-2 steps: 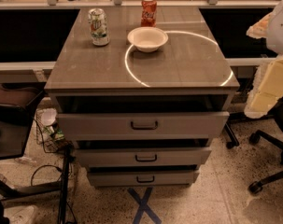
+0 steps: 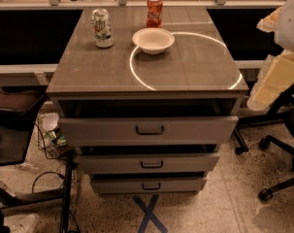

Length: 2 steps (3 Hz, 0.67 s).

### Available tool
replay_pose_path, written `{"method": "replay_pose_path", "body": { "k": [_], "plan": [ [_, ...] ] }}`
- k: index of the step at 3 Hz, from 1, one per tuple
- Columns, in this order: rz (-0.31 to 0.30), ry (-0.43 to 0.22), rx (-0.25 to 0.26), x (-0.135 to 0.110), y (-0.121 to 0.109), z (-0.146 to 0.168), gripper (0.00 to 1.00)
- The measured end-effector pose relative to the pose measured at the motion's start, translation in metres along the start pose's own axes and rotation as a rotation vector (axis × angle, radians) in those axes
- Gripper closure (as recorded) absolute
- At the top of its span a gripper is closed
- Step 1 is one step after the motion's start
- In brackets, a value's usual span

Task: Pick 7up can

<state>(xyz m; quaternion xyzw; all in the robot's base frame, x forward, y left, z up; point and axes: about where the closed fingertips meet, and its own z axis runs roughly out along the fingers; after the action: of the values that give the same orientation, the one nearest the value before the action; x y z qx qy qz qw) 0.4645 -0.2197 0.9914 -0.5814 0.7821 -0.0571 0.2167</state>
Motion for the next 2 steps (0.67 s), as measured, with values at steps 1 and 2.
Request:
{"method": "replay_pose_path", "body": {
  "k": [1, 2],
  "plan": [
    [0.121, -0.154, 0.101, 0.0, -0.044, 0.028, 0.0],
    [0.205, -0.329, 0.157, -0.016, -0.076, 0.052, 0.0]
  ]
}}
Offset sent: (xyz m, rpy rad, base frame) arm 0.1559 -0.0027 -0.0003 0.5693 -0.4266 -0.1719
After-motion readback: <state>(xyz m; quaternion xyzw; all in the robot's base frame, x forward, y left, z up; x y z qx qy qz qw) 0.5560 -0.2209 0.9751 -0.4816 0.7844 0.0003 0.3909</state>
